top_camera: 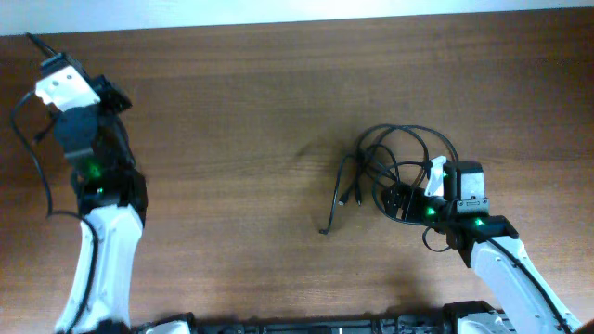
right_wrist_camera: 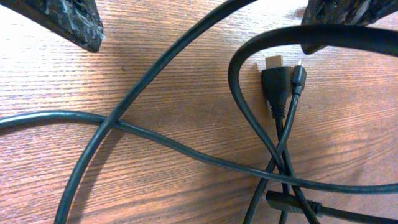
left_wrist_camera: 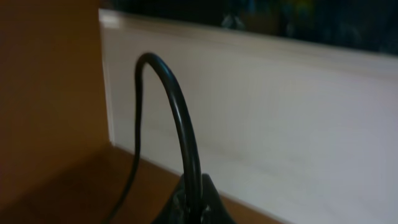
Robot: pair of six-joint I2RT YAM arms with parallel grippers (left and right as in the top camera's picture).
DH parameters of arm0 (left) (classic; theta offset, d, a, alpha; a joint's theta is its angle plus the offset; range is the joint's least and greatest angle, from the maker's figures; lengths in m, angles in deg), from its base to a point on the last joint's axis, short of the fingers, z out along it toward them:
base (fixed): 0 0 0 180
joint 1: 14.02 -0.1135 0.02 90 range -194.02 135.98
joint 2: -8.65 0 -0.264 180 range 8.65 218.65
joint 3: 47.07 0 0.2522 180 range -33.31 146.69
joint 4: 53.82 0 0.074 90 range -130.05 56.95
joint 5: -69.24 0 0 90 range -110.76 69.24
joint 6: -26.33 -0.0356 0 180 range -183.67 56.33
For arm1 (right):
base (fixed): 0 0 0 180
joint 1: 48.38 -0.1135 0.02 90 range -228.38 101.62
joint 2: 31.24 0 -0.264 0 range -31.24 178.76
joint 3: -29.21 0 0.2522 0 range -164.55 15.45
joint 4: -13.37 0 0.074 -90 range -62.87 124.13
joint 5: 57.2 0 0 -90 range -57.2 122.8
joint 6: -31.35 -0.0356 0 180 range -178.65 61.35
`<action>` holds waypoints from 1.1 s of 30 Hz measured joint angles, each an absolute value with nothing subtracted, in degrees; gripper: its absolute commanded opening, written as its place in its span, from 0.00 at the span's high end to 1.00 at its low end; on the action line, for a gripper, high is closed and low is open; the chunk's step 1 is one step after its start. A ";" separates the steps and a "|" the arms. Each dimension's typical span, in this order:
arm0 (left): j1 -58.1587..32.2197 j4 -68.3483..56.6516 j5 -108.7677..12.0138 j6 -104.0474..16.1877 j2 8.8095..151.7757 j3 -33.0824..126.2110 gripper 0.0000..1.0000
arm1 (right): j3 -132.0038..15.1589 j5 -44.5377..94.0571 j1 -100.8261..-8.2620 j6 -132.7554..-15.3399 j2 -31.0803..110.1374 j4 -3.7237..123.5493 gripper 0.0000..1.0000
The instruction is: Untangle cables
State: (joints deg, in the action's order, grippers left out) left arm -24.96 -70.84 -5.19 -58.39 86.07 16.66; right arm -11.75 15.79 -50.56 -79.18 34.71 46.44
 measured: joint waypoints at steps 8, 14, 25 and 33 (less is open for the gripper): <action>-26.47 -75.67 2.48 -62.19 101.85 28.51 1.00 | -11.75 15.79 -50.56 -79.23 34.71 46.44 0.01; -30.12 -63.58 3.51 -62.65 111.84 44.23 1.00 | -11.75 15.77 -50.56 -79.21 34.71 46.46 0.01; -36.02 -41.75 3.25 -62.83 128.98 68.12 1.00 | -11.75 15.77 -50.56 -79.21 34.71 46.46 0.01; -36.96 -30.05 2.57 -62.85 136.08 73.25 1.00 | -11.75 15.79 -50.56 -79.23 34.71 46.46 0.01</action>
